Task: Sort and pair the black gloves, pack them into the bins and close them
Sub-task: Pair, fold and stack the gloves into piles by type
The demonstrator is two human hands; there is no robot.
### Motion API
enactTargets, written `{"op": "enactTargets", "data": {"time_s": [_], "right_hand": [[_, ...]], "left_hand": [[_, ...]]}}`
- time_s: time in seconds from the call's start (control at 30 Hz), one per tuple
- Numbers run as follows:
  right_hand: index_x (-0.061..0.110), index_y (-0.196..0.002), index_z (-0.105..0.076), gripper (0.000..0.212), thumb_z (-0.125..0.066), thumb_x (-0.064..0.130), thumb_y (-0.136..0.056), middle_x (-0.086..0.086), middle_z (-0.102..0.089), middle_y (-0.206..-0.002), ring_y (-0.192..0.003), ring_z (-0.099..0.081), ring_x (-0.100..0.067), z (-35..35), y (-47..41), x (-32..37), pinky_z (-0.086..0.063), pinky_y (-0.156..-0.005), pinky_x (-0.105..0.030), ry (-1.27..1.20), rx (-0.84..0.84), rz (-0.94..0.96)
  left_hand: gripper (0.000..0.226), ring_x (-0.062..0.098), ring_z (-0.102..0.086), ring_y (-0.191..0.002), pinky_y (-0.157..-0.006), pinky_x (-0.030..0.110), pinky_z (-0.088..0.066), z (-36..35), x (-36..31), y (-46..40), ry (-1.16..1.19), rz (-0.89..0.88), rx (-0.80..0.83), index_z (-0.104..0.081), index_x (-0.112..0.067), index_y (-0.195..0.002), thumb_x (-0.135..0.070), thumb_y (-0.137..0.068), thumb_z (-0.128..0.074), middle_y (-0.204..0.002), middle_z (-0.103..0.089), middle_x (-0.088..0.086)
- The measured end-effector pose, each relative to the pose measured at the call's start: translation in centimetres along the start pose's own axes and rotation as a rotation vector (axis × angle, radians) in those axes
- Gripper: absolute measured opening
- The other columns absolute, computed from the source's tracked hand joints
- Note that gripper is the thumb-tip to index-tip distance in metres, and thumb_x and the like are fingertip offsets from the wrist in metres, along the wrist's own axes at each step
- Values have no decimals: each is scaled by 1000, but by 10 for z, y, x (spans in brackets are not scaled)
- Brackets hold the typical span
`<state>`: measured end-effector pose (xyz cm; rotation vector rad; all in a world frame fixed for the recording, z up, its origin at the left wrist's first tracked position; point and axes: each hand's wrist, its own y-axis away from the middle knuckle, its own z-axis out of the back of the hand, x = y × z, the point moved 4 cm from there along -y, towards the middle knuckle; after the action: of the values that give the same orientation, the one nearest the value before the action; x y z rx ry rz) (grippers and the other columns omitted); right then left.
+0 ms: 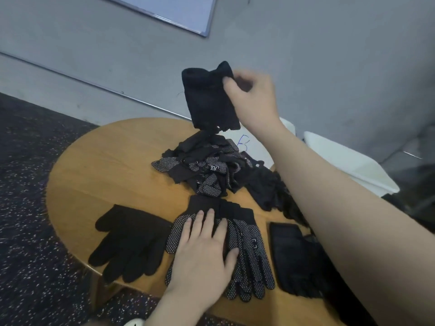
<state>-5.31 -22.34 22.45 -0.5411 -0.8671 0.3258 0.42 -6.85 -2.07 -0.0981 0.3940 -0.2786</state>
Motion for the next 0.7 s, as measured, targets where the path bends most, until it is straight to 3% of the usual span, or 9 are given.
{"op": "enactTargets", "data": {"time_s": [0.07,0.17,0.23,0.3,0.37,0.43,0.53,0.63,0.7], "right_hand": [[12,-86,-76,20,-61,22,-95,-9,-74,-81,-77,-65,-16,22,12,4,-53,-73,-38,-34,1,-41],[-7,-94,-70,27,-62,18,-97,-32,-67,-97,-77,-57,-20,52,41,0,-49,-70,-40,-170,38,-135],[-7,-90,-68,30,-63,21,-98,-25,-64,-84,-75,-55,-21,71,67,-10,-44,-64,-36,-229,59,-244],[4,-78,-67,27,-65,23,-97,-14,-58,-81,-73,-52,-24,85,97,-25,-41,-59,-31,-299,79,-374],[10,-75,-72,25,-66,21,-97,-12,-69,-84,-73,-60,-24,95,126,-41,-51,-60,-32,-411,65,-483],[-2,-89,-73,24,-69,21,-93,-23,-74,-106,-88,-65,-28,101,153,-57,-58,-86,-48,-503,41,-573],[8,-105,-69,32,-71,32,-84,-17,-67,-113,-101,-63,-32,107,191,-79,-48,-88,-48,-606,17,-724],[12,-114,-74,43,-71,41,-83,-6,-71,-128,-121,-65,-28,110,227,-103,-48,-106,-50,-622,-42,-841],[12,-114,-75,36,-65,40,-93,-7,-75,-121,-117,-69,-27,105,249,-113,-50,-106,-54,-579,-14,-855]], "left_hand": [[76,22,6,-160,-128,42,11,3,0,1,-26,11,1,-9,-32,-165,-69,-98,-9,-174,0,1],[77,20,1,-160,-129,43,8,12,-8,3,-56,31,-37,-8,-26,-166,-68,-102,-12,-174,-5,0],[77,17,-11,-158,-130,39,-2,22,-16,5,47,54,-142,-17,-22,-165,-66,-102,-12,-172,-18,-2],[76,12,-33,-149,-125,32,-25,32,-23,11,376,73,-269,-36,-22,-157,-68,-100,-16,-160,-40,-9],[68,-12,-44,-131,-105,18,-36,37,-29,16,815,93,-339,-48,-37,-141,-80,-94,-23,-136,-51,-39],[75,-25,-40,-127,-105,19,-35,35,-35,16,1190,164,-281,-41,-53,-143,-93,-80,-34,-129,-45,-54],[74,15,-57,-135,-113,49,-42,28,-40,7,1622,126,-202,-60,-31,-141,-77,-82,-61,-145,-61,-11],[46,20,-69,-121,-101,39,-55,29,-47,-1,1663,60,-182,-75,-25,-121,-53,-83,-74,-126,-74,2],[31,21,-74,-110,-89,31,-60,21,-54,-4,1556,53,-137,-79,-25,-112,-41,-85,-77,-114,-78,3]]}}
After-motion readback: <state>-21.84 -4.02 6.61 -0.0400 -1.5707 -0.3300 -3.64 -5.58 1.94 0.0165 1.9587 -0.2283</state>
